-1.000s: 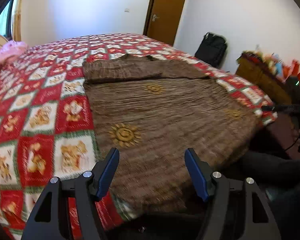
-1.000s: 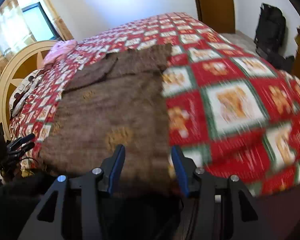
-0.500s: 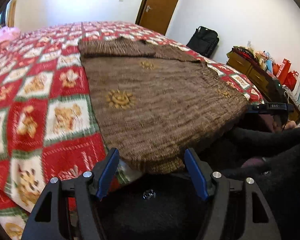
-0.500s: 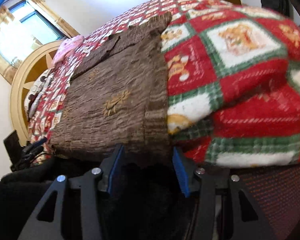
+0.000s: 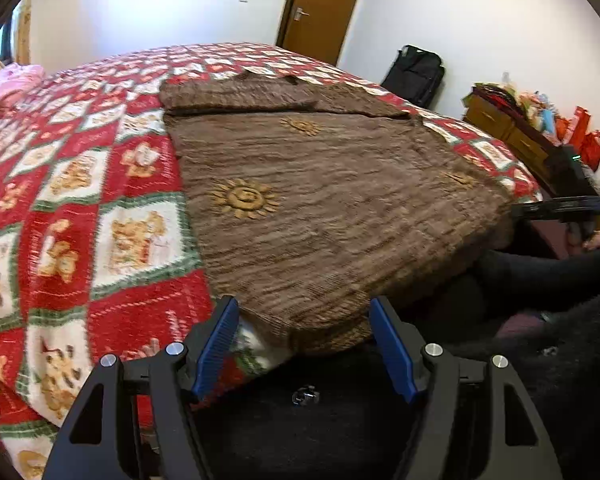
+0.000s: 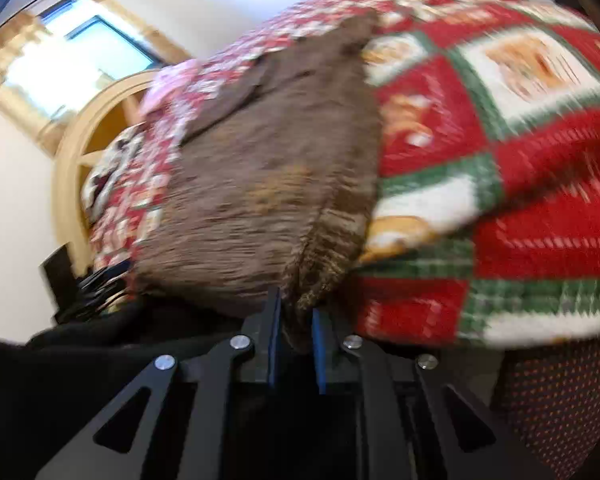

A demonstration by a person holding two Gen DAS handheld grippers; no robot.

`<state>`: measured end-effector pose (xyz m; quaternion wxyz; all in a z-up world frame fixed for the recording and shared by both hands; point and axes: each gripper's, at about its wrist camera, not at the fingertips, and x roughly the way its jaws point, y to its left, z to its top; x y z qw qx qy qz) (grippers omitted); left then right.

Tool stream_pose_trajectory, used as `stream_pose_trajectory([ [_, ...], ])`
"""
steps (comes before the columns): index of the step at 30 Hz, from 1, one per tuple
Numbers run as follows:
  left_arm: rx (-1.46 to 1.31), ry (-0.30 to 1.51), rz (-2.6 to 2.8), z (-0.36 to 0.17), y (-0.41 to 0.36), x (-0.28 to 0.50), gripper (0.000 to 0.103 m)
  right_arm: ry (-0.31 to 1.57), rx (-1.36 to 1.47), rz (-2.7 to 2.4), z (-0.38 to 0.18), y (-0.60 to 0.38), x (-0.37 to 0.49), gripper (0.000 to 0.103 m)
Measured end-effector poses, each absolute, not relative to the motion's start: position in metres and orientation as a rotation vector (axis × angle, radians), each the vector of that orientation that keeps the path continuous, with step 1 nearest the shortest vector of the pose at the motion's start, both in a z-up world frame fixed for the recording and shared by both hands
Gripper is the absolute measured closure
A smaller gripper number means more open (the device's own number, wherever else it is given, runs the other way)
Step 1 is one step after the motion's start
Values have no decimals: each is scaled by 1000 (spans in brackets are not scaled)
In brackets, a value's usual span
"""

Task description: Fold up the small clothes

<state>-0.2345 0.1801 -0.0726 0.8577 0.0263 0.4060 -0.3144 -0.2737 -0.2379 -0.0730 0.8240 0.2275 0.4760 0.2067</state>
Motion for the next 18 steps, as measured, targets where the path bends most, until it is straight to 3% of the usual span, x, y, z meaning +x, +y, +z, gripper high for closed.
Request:
stream_pose_trajectory([
  [11,245,729,-752,-48,180,-250,34,790,722,572,-15,-245,-219,87],
  [18,484,697,-836,-53,159,-264,34,819,754,329,-43,-257,-146,87],
])
